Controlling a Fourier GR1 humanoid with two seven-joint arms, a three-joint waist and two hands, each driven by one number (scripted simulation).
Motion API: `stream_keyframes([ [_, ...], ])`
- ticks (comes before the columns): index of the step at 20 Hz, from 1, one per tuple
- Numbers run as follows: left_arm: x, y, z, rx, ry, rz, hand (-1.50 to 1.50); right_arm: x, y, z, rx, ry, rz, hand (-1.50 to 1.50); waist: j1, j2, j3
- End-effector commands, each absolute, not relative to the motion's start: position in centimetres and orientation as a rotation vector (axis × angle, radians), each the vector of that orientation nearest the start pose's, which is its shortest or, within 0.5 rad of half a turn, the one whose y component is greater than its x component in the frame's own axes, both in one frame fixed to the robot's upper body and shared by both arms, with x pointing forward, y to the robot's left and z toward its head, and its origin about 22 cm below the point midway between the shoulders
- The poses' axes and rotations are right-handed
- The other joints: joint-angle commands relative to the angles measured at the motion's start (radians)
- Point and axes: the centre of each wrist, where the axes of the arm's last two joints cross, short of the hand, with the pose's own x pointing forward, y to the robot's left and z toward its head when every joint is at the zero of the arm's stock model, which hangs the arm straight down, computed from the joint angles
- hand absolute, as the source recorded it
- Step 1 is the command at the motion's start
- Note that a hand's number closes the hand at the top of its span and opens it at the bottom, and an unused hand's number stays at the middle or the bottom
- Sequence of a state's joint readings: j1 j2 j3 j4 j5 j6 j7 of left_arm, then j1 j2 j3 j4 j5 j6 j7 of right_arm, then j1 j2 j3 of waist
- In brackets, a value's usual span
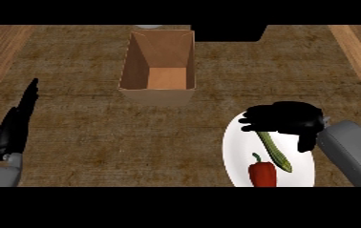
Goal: Pick the squash from the plate and place it in the cardboard box
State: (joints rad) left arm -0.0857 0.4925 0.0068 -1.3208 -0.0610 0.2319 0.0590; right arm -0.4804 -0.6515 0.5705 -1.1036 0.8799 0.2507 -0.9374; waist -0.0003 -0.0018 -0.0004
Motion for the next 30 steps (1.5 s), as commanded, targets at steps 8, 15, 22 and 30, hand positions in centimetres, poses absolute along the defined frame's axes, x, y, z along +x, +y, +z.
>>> stream_keyframes([
  [8,25.3,36.7,2.0,0.625,-1.362,-0.215,0.00,31.3,-28.0,-1.4,0.034,-1.305,2.211,-1.50,0.008,0.002,0.001],
  [15,26.7,35.6,1.0,0.659,-1.377,-0.197,0.00,31.0,-27.2,-1.9,-0.097,-1.592,2.122,1.50,-0.001,0.003,0.001],
  [22,26.3,35.2,1.0,0.646,-1.376,-0.225,0.00,37.0,-24.9,1.9,-0.243,-1.705,1.971,1.50,0.029,0.010,0.001],
  [30,27.4,34.0,1.8,0.602,-1.415,-0.271,0.00,43.4,-29.8,9.8,-0.546,-1.725,1.688,1.50,0.094,0.036,0.004],
])
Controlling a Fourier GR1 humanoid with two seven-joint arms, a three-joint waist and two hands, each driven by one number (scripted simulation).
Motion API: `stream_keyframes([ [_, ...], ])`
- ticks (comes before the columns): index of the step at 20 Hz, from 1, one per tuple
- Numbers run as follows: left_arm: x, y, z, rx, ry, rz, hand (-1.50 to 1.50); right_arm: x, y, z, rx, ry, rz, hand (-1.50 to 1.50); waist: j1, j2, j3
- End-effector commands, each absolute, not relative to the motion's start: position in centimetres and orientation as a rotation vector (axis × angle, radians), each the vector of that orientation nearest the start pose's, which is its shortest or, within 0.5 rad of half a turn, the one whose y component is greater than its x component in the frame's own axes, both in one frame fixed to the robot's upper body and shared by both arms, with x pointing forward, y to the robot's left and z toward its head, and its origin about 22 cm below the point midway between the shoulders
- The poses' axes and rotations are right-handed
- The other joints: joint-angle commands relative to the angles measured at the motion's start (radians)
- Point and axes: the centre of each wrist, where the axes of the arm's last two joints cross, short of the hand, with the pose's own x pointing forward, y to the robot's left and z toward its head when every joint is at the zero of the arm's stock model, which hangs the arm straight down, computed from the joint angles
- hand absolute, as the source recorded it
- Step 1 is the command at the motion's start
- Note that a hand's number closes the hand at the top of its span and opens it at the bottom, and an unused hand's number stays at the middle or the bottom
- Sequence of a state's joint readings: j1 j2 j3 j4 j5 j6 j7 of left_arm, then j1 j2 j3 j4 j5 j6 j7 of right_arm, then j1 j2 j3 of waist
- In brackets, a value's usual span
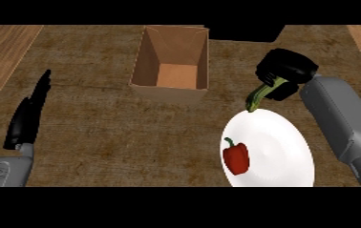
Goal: Pick the squash from the plate and place it in the cardboard box
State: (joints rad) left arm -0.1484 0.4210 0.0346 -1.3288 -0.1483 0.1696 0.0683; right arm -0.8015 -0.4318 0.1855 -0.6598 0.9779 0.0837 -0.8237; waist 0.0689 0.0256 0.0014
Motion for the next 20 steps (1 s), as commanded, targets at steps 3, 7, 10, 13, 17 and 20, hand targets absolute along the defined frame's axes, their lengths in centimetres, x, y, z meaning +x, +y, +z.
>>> stream_keyframes([
  [3,26.7,33.9,0.7,0.590,-1.411,-0.245,0.00,44.4,-30.1,11.3,-0.565,-1.796,1.645,1.50,0.005,-0.002,0.001],
  [7,27.6,34.1,1.9,0.623,-1.397,-0.253,0.00,45.7,-28.8,15.5,-0.517,-2.085,1.485,1.50,-0.014,-0.009,0.001],
  [10,28.2,34.1,2.1,0.618,-1.400,-0.253,0.00,46.4,-27.4,15.9,-0.432,-2.184,1.481,1.50,-0.012,-0.005,0.000],
  [13,27.0,34.9,1.6,0.613,-1.393,-0.240,0.00,47.1,-25.0,17.9,-0.341,-2.222,1.503,1.50,-0.023,-0.014,-0.001],
  [17,28.2,36.1,2.5,0.624,-1.395,-0.238,0.00,47.6,-22.7,18.0,-0.170,-2.203,1.509,1.50,-0.028,-0.010,-0.002],
  [20,26.0,35.7,1.1,0.625,-1.378,-0.239,0.00,47.9,-18.3,18.5,-0.042,-2.188,1.433,1.50,-0.025,-0.019,-0.002],
])
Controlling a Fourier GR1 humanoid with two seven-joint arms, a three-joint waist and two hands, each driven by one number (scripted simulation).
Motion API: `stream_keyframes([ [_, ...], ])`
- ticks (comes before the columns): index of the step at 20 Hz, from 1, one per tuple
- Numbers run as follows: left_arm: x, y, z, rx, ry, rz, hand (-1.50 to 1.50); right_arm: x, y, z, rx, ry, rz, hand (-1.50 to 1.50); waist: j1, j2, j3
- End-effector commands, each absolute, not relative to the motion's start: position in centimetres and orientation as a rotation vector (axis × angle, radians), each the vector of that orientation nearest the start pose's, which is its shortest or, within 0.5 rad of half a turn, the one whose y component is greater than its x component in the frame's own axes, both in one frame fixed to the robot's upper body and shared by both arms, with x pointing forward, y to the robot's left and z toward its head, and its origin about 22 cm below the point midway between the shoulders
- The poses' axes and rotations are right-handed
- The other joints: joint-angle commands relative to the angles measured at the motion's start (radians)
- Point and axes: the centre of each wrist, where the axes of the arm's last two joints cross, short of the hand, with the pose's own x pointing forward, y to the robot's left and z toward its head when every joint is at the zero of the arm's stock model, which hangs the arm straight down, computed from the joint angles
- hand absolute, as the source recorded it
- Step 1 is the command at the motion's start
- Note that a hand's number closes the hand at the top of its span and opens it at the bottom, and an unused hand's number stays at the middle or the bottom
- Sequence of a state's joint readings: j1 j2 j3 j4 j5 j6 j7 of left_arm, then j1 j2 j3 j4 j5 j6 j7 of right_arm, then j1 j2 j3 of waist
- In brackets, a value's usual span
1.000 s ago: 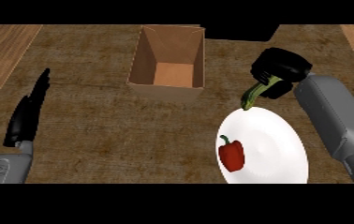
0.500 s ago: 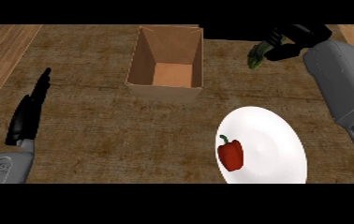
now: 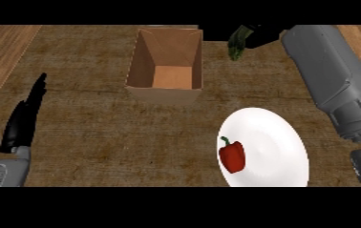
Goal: Pick the squash from the plate and place it in the cardboard box
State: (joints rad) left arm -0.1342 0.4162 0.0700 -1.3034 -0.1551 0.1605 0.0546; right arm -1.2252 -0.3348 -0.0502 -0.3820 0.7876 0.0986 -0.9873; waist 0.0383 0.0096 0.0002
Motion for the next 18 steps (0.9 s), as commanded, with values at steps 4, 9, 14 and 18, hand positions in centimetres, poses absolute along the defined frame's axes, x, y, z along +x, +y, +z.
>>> stream_keyframes([
  [4,26.3,36.1,0.3,0.646,-1.388,-0.242,0.00,48.0,-13.7,21.5,-0.015,3.111,-2.058,1.50,-0.004,-0.003,-0.001],
  [9,27.2,35.1,2.0,0.643,-1.378,-0.230,0.00,47.3,-9.6,19.3,-0.115,3.182,-2.104,1.50,-0.008,-0.002,-0.001],
  [14,27.3,34.5,2.7,0.626,-1.377,-0.256,0.00,46.0,-3.8,20.0,-0.179,3.203,-2.183,1.50,0.001,-0.002,0.000],
  [18,27.3,34.5,1.8,0.596,-1.381,-0.277,0.00,45.8,-3.5,18.6,-0.152,3.215,-2.201,1.50,0.028,0.001,-0.001],
])
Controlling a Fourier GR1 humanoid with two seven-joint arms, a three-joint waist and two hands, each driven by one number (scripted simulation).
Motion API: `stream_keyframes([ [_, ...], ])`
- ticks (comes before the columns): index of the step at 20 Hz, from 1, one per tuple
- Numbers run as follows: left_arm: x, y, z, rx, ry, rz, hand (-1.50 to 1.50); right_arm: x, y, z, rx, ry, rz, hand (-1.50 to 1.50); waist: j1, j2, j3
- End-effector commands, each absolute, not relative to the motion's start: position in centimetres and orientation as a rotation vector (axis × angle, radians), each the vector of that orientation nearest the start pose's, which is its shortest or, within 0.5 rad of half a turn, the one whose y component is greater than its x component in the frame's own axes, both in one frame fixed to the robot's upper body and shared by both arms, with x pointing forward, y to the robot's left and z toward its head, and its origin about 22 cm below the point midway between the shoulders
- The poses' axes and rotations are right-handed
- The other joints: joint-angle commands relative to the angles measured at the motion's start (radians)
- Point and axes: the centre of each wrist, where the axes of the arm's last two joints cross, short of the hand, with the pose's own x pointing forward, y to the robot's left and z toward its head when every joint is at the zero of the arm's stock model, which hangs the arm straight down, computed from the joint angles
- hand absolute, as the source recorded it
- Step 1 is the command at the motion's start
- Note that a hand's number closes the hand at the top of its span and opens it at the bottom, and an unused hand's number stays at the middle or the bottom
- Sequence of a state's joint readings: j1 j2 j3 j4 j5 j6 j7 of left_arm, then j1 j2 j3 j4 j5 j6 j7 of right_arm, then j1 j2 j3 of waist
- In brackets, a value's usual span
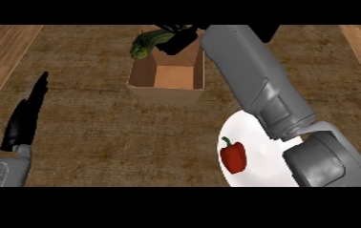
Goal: Pick the squash from the plate and place it in the cardboard box
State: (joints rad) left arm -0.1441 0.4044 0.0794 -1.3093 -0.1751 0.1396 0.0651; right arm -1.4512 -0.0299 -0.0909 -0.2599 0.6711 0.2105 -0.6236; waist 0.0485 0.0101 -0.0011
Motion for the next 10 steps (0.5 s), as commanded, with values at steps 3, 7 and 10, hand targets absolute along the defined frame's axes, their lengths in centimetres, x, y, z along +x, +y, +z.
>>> stream_keyframes([
  [3,29.2,34.5,2.8,0.582,-1.403,-0.295,0.00,45.8,-3.1,18.4,0.019,-1.933,1.352,1.50,0.048,0.007,-0.001],
  [7,29.1,32.8,1.2,0.563,-1.411,-0.310,0.00,45.7,-3.5,17.1,-0.106,-1.903,1.324,1.50,0.071,0.011,-0.003],
  [10,29.5,32.9,3.0,0.556,-1.442,-0.333,0.00,45.7,-4.6,14.6,-0.088,-1.783,1.298,-1.50,0.091,0.013,-0.002],
])
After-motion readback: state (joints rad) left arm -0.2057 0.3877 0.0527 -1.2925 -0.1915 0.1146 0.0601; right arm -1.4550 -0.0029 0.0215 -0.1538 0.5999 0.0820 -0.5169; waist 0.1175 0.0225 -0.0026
